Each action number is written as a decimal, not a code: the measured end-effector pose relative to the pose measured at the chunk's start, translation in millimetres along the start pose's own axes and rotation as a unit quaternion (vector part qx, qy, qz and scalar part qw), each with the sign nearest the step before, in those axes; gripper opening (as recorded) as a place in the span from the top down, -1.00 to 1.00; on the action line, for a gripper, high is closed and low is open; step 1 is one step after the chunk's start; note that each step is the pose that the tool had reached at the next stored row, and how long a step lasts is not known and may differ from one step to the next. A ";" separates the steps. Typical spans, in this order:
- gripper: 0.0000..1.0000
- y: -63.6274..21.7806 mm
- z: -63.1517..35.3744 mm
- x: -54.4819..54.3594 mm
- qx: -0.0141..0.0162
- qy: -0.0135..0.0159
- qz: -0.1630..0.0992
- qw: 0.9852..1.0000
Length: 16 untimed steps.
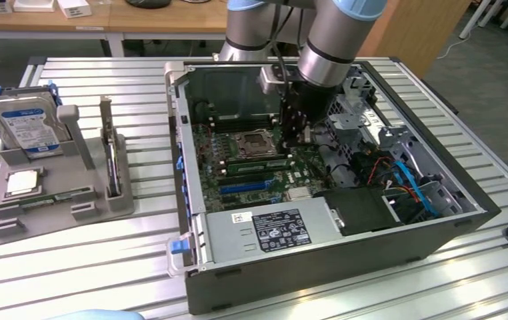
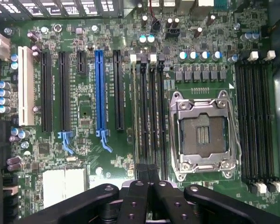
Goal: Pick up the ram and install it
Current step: 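Press down the ram until it locks into place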
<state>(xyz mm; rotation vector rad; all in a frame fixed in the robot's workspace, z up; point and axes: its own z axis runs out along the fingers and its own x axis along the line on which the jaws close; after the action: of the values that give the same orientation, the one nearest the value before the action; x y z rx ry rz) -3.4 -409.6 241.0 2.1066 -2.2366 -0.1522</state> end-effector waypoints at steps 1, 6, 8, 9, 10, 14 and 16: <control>0.80 2.4 0.1 0.2 0.000 0.000 0.000 1.000; 0.80 18.2 1.6 1.2 0.000 0.000 -0.001 1.000; 0.80 26.6 2.6 1.6 0.000 0.000 -0.001 1.000; 0.80 30.7 2.9 1.9 0.000 0.000 -0.001 1.000; 0.80 35.0 3.3 2.2 0.000 0.000 -0.001 1.000; 0.80 51.6 5.1 3.2 0.000 0.001 -0.002 1.000; 0.80 59.3 5.9 3.7 0.000 0.001 -0.002 1.000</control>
<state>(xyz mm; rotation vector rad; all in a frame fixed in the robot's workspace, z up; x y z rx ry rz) -63.1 -409.6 242.0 2.1104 -2.2308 -0.1496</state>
